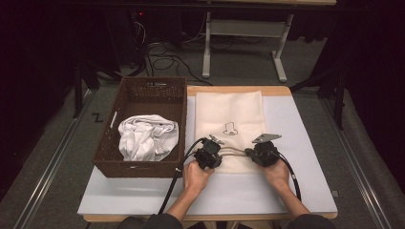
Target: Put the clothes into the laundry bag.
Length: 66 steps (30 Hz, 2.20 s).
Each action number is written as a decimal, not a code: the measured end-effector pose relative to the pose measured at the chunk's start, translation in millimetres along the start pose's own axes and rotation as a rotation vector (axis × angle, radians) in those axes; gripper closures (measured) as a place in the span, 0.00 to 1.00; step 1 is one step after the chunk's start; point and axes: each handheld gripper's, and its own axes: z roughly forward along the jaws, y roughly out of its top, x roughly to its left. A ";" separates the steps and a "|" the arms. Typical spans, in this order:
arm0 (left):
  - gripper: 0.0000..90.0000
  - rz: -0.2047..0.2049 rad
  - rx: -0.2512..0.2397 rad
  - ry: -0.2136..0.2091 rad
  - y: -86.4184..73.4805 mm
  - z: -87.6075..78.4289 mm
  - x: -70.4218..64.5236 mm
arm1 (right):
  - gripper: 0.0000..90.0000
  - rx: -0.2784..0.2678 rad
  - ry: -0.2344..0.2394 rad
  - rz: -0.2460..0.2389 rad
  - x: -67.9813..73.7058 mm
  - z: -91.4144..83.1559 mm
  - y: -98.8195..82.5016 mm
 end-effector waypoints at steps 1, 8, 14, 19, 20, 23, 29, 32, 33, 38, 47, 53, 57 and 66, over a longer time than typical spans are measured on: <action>0.89 0.003 0.004 -0.002 -0.3 -0.7 -0.4 | 1.00 0.002 0.000 -0.005 0.6 -0.8 -0.3; 0.89 0.006 0.019 -0.019 -7.9 -10.2 -7.1 | 1.00 -0.001 0.027 -0.018 8.2 -8.5 -7.0; 0.85 0.016 0.018 -0.030 -17.9 -18.0 -11.9 | 1.00 0.001 0.059 -0.026 16.1 -15.8 -15.0; 0.73 0.014 -0.024 -0.028 -20.4 -22.3 -16.6 | 1.00 0.003 0.060 -0.024 19.9 -17.1 -17.7; 0.69 0.018 -0.029 -0.026 -20.0 -22.6 -17.3 | 1.00 0.003 0.061 -0.019 19.8 -17.0 -17.9; 0.62 0.034 -0.053 -0.026 -17.5 -20.5 -21.7 | 1.00 -0.002 0.061 -0.015 19.4 -16.6 -18.7; 0.60 0.050 -0.053 -0.018 -14.4 -10.8 -26.6 | 0.99 -0.013 0.074 -0.003 17.6 -16.2 -20.1; 0.60 0.050 -0.045 -0.010 -14.2 -7.0 -26.6 | 0.98 -0.011 0.070 -0.004 17.8 -16.6 -19.9; 0.60 0.059 -0.041 0.006 -14.6 -4.2 -27.5 | 0.96 -0.015 0.066 -0.009 18.2 -16.8 -19.3; 0.58 0.067 -0.043 0.026 -16.1 -1.7 -29.1 | 0.85 -0.014 0.067 -0.038 21.8 -16.1 -15.7; 0.54 0.073 -0.090 0.031 -22.8 -0.3 -28.4 | 0.69 -0.009 0.055 -0.073 30.5 -8.4 -4.3; 0.54 0.077 -0.135 0.029 -29.0 0.3 -27.8 | 0.63 0.014 0.056 -0.073 34.7 -1.4 3.5; 0.53 0.088 -0.154 0.033 -31.5 0.8 -27.9 | 0.60 0.015 0.064 -0.061 35.2 3.1 6.6; 0.53 0.089 -0.202 0.033 -38.5 1.7 -27.2 | 0.48 0.033 0.044 -0.064 32.6 10.9 7.8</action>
